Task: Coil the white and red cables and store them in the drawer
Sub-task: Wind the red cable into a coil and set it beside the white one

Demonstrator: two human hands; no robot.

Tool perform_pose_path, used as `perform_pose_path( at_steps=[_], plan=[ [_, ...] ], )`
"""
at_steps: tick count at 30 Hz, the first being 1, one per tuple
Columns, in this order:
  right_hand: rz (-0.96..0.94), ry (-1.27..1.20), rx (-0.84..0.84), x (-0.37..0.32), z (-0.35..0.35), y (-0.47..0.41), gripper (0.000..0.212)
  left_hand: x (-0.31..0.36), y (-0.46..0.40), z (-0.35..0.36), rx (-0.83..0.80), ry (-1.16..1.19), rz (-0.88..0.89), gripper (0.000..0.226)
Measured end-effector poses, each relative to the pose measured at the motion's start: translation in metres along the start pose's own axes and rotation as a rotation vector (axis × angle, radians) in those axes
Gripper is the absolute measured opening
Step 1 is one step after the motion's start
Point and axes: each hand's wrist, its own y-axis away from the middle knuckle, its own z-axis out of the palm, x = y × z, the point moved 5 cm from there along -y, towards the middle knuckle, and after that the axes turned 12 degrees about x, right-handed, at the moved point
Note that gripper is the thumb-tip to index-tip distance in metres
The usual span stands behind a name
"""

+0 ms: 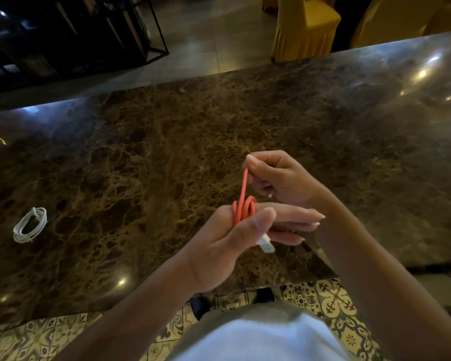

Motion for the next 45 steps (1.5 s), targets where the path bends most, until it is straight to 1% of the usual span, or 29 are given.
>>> perform_pose_path(
  at_steps=[2, 5, 8, 10, 12, 15, 18, 20, 22, 25, 27, 29, 33, 37, 39, 42, 45],
  plan=[
    [-0.004, 0.028, 0.023, 0.006, 0.004, -0.003, 0.038, -0.005, -0.007, -0.006, 0.038, 0.047, -0.022, 0.046],
    [-0.047, 0.045, 0.159, 0.002, 0.0, -0.006, 0.034, -0.013, -0.011, -0.007, 0.047, -0.035, -0.006, 0.043],
    [-0.211, 0.1, 0.28, -0.027, -0.008, -0.007, 0.032, -0.029, -0.008, -0.001, 0.01, -0.107, -0.037, 0.044],
    [-0.329, 0.125, 0.276, -0.051, -0.009, -0.008, 0.03, -0.032, -0.006, 0.005, -0.02, -0.125, -0.047, 0.045],
    [-0.393, 0.14, 0.227, -0.067, -0.008, -0.011, 0.03, -0.026, -0.007, 0.011, -0.05, -0.129, -0.028, 0.048],
    [-0.355, 0.07, 0.248, -0.059, -0.016, -0.016, 0.033, -0.013, -0.011, 0.009, -0.06, -0.094, 0.037, 0.053],
    [-0.27, -0.017, 0.282, -0.035, -0.027, -0.012, 0.049, -0.012, -0.011, 0.0, -0.033, -0.02, 0.037, 0.05],
    [-0.222, -0.043, 0.275, -0.022, -0.031, -0.005, 0.041, -0.016, -0.009, -0.006, -0.024, 0.06, 0.024, 0.042],
    [-0.212, -0.119, 0.282, -0.02, -0.035, 0.003, 0.034, -0.026, -0.009, -0.01, -0.002, 0.141, -0.008, 0.038],
    [-0.295, -0.144, 0.25, -0.043, -0.036, 0.01, 0.028, -0.048, -0.011, -0.011, 0.055, 0.164, -0.099, 0.035],
    [-0.332, -0.107, 0.225, -0.058, -0.031, 0.009, 0.028, -0.06, -0.013, -0.007, 0.084, 0.243, -0.145, 0.034],
    [-0.325, -0.073, 0.231, -0.061, -0.026, 0.004, 0.033, -0.07, -0.016, -0.005, 0.143, 0.285, -0.169, 0.031],
    [-0.29, -0.029, 0.234, -0.055, -0.02, -0.005, 0.025, -0.081, -0.022, -0.005, 0.211, 0.11, -0.188, 0.028],
    [-0.299, -0.015, 0.192, -0.057, -0.016, -0.005, 0.025, -0.081, -0.025, -0.014, 0.248, 0.024, -0.155, 0.028],
    [-0.292, -0.024, 0.192, -0.057, -0.016, -0.007, 0.027, -0.078, -0.026, -0.013, 0.239, -0.046, -0.131, 0.033],
    [-0.224, -0.13, 0.263, -0.042, -0.029, -0.016, 0.03, -0.064, -0.024, -0.004, 0.179, -0.11, -0.071, 0.041],
    [-0.119, -0.182, 0.352, -0.011, -0.043, -0.016, 0.033, -0.035, -0.025, -0.003, 0.145, -0.055, 0.065, 0.031]
  ],
)
